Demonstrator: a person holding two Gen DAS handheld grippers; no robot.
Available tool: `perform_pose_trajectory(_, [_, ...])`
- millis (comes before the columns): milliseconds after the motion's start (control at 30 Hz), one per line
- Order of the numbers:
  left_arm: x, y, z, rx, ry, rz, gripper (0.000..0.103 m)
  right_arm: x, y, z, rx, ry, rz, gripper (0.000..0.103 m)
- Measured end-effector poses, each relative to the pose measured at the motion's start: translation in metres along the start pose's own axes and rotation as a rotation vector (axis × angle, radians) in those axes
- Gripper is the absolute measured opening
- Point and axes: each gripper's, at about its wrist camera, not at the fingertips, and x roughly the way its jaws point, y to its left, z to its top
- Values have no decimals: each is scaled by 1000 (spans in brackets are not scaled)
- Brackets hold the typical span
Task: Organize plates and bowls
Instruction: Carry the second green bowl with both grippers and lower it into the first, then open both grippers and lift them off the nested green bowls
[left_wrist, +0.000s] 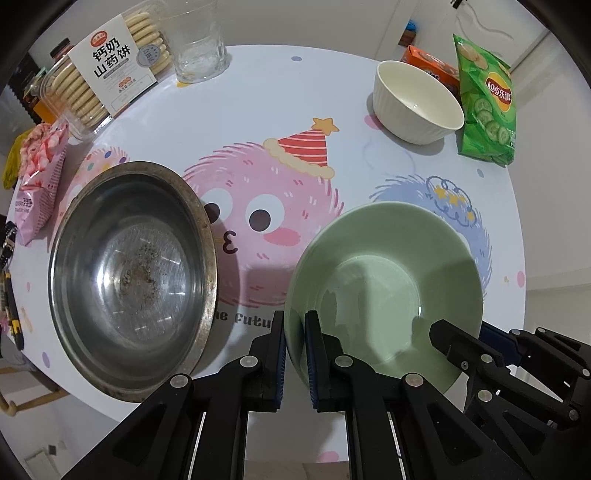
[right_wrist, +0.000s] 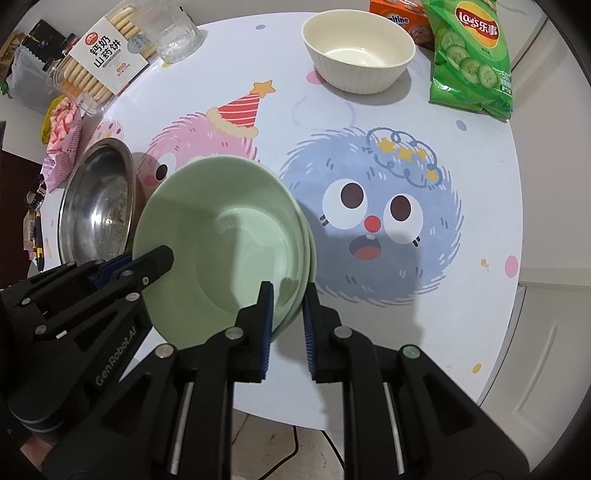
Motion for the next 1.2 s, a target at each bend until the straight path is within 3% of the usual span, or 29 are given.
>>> perform_pose_trajectory(433, [-5, 3, -1, -5, 3, -23, 10, 1, 1, 0, 19, 3, 15, 27])
perform_pose_trajectory(767, [-10, 10, -1, -24, 0, -34, 21, -2, -4, -4, 49, 9, 34, 30])
perform_pose_trajectory(867, [-13, 12, 0, -28, -6, -38, 24, -6, -6, -4, 52, 3, 49, 37])
perform_pose_trajectory(967, [-18, 13, 1, -31, -19, -34, 39, -11, -8, -3, 60, -10, 61, 60])
perform_pose_trajectory(1067, [-22, 18, 3, -43, -32, -35, 57, -16, -12, -3, 76, -23, 67, 66])
perform_pose_trajectory(1200, [-30, 22, 8, -54, -53, -57, 79, -24, -22, 0, 103, -47, 50, 87])
